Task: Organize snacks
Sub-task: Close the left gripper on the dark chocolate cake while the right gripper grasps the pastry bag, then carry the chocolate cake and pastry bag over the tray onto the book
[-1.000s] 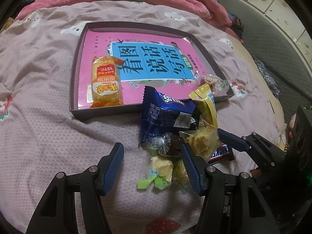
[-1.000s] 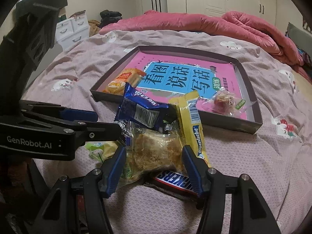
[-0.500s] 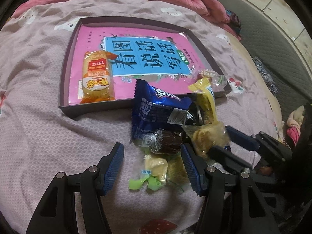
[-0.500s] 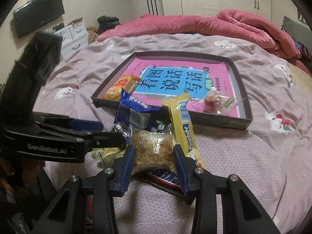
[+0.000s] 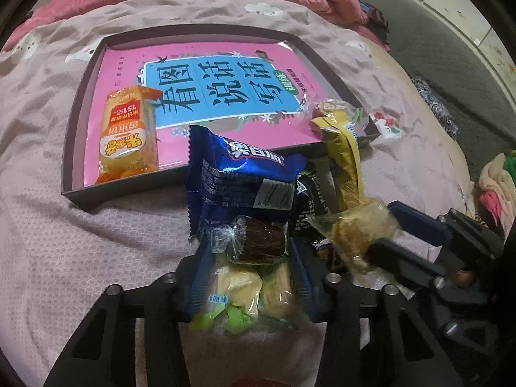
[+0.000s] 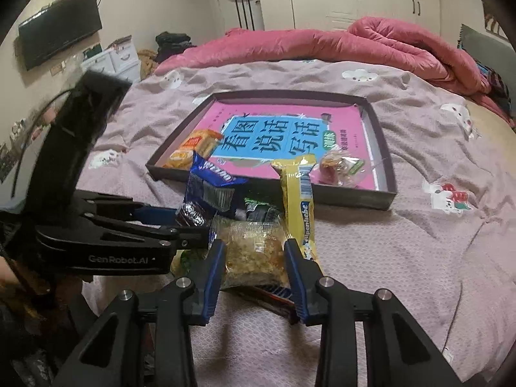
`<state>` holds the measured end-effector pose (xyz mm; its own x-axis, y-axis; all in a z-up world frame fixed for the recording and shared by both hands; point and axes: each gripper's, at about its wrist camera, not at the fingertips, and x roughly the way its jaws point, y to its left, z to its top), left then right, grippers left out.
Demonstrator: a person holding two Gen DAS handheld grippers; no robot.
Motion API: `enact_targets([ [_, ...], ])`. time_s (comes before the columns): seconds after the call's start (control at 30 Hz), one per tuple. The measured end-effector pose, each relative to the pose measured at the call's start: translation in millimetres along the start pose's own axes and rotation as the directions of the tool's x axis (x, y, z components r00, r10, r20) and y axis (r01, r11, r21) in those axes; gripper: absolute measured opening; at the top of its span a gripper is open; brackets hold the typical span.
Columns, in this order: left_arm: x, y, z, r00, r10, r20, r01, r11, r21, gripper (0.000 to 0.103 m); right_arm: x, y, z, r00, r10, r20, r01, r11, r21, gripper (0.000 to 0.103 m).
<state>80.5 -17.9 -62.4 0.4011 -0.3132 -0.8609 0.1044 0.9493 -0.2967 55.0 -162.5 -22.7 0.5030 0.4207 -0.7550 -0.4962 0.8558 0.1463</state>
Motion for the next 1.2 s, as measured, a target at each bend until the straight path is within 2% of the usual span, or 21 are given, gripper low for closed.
enact_targets([
  [0.1,-2,3,1,1.0,-0.015,0.009,0.015,1.0,-0.007,0.037,1,-3,0,1.0,0.0,-0.003,0.001,1.0,0.009,0.037],
  [0.2,-6,6,-1,1.0,-0.028,0.013,0.028,1.0,-0.014,0.037,9,-4,-3,0.999,0.015,-0.034,-0.014,1.0,0.022,0.037],
  [0.4,-11,8,-4,0.999,-0.034,0.021,0.034,0.999,-0.024,0.037,14,-8,-3,0.998,0.05,-0.036,-0.047,0.997,0.058,0.039],
  [0.57,-15,13,-4,0.999,-0.035,0.032,0.037,0.998,-0.042,0.037,17,-3,-3,0.998,0.032,-0.05,-0.03,0.999,0.04,0.044],
  [0.7,-18,16,-3,0.998,-0.039,0.039,0.041,0.998,-0.051,0.037,19,3,-3,0.998,0.018,-0.057,-0.018,1.0,0.017,0.058],
  [1.2,-21,17,-4,0.998,-0.046,0.042,0.048,0.997,-0.061,0.037,44,22,-2,0.993,-0.058,-0.105,0.049,0.995,-0.087,0.066],
])
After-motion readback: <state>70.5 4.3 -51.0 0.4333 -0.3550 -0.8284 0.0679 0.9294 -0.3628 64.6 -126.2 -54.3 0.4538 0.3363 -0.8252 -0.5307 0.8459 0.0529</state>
